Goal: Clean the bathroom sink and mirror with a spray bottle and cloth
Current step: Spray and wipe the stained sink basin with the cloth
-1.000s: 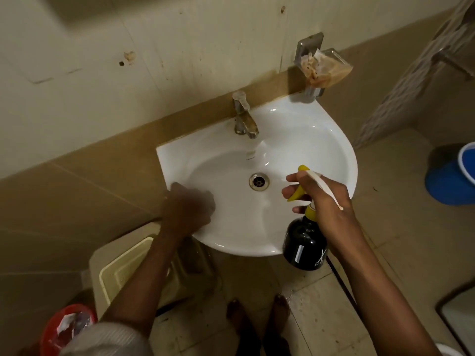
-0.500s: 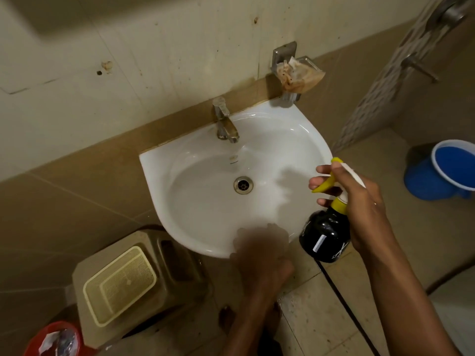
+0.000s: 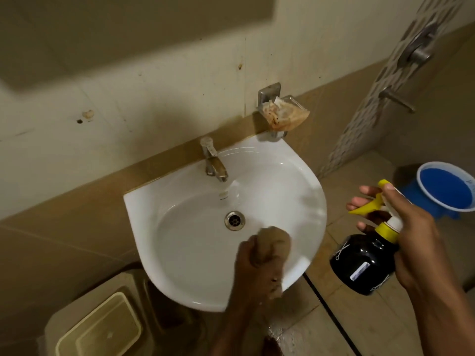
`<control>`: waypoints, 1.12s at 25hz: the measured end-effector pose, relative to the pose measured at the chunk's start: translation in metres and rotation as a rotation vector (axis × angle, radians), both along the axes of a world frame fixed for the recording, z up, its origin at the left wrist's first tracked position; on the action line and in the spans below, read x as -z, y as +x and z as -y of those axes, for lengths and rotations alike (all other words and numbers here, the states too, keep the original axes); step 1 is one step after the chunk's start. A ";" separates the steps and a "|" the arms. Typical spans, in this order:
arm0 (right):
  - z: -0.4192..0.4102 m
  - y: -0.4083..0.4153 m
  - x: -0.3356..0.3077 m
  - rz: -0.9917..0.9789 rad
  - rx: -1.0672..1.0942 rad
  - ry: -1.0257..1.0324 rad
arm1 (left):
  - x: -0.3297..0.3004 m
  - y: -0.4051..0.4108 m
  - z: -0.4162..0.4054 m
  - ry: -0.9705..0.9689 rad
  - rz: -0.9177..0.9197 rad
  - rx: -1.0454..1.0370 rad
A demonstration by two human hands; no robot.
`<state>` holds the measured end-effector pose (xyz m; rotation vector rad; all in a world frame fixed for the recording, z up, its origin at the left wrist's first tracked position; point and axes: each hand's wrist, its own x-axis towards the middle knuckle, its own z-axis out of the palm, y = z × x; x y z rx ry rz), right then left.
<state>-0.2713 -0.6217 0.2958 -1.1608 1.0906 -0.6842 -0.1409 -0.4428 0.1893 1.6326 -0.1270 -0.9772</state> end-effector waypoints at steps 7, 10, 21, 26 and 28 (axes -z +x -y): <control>-0.004 0.031 0.020 -0.017 -0.127 0.009 | 0.036 0.181 -0.097 0.572 0.857 -0.268; -0.009 0.043 0.026 -0.021 -0.167 0.030 | 0.041 0.202 -0.106 0.556 0.842 -0.166; -0.016 0.048 0.034 -0.030 -0.217 0.096 | 0.061 0.040 -0.147 0.612 0.665 -0.060; -0.011 0.045 0.031 -0.004 -0.203 0.120 | 0.037 0.016 -0.097 0.567 0.694 0.273; -0.008 0.042 0.030 0.002 -0.191 0.129 | 0.026 0.043 -0.084 0.513 0.711 0.254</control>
